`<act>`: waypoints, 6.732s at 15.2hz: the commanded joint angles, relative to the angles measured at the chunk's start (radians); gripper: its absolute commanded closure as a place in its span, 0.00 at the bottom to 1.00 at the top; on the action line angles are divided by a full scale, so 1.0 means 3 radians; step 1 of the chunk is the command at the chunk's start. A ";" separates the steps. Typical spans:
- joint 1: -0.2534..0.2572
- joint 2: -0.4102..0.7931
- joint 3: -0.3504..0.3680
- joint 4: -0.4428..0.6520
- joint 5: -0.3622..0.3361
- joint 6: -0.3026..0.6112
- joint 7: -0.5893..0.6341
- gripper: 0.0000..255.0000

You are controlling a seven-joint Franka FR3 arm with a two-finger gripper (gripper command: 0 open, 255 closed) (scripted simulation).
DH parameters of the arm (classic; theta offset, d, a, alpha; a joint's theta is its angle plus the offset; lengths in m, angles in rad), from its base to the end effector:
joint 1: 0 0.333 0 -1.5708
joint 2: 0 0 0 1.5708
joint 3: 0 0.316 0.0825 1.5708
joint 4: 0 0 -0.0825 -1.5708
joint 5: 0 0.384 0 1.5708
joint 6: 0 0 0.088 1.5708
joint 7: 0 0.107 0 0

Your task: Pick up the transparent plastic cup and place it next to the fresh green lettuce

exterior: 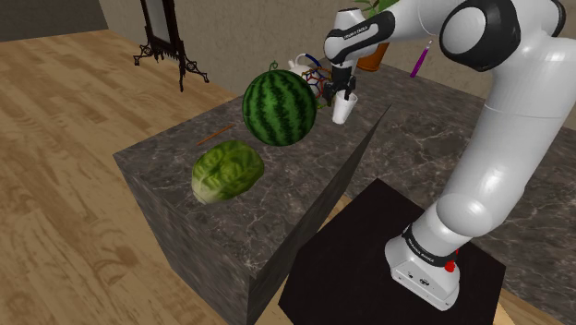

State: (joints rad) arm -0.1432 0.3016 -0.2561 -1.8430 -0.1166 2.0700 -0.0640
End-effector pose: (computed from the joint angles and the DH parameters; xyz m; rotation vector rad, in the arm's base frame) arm 0.5721 -0.2380 0.3642 2.9548 -0.3973 -0.1572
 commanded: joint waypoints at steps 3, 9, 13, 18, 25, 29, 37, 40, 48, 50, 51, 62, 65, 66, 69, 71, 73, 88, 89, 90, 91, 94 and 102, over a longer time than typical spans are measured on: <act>-0.0004 0.0009 -0.0001 -0.0012 0.0001 0.0025 -0.0003 0.00; -0.0004 0.0009 -0.0001 -0.0013 0.0001 0.0025 -0.0003 1.00; -0.0004 0.0009 -0.0001 -0.0014 0.0001 0.0026 -0.0003 1.00; -0.0002 -0.0011 -0.0002 0.0007 -0.0002 -0.0014 -0.0006 1.00; 0.0008 -0.0130 -0.0009 0.0168 -0.0016 -0.0290 -0.0031 1.00; 0.0013 -0.0185 -0.0011 0.0276 -0.0022 -0.0451 -0.0048 1.00; 0.0019 -0.0262 -0.0015 0.0534 -0.0029 -0.0782 -0.0085 1.00; 0.0020 -0.0279 -0.0016 0.0645 -0.0029 -0.0909 -0.0102 1.00; 0.0019 -0.0292 -0.0020 0.0985 -0.0024 -0.1258 -0.0151 1.00; 0.0018 -0.0287 -0.0021 0.1081 -0.0022 -0.1348 -0.0164 1.00; 0.0017 -0.0283 -0.0021 0.1131 -0.0020 -0.1394 -0.0171 1.00; 0.0109 -0.0424 0.0021 0.1315 -0.0054 -0.1732 -0.0083 1.00; 0.0251 -0.0702 0.0109 0.0969 -0.0113 -0.1694 0.0150 1.00; 0.0295 -0.0787 0.0142 0.0867 -0.0128 -0.1688 0.0228 1.00; 0.0415 -0.1019 0.0251 0.0597 -0.0156 -0.1682 0.0463 1.00; 0.0491 -0.1155 0.0328 0.0442 -0.0162 -0.1687 0.0619 1.00; 0.0564 -0.1278 0.0410 0.0306 -0.0158 -0.1698 0.0775 1.00; 0.1075 -0.1775 0.1106 -0.0196 0.0095 -0.1848 0.1950 1.00; 0.1109 -0.1781 0.1155 -0.0199 0.0120 -0.1858 0.2029 1.00; 0.1142 -0.1784 0.1205 -0.0198 0.0144 -0.1868 0.2109 1.00; 0.1175 -0.1783 0.1254 -0.0194 0.0168 -0.1878 0.2187 1.00; 0.1175 -0.1799 0.1254 -0.0344 0.0170 -0.1743 0.2196 1.00; 0.1178 -0.1806 0.1254 -0.0711 0.0171 -0.1386 0.2223 1.00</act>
State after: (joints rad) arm 0.2099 -0.2361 0.1203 -2.0394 -0.0657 1.6408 0.6022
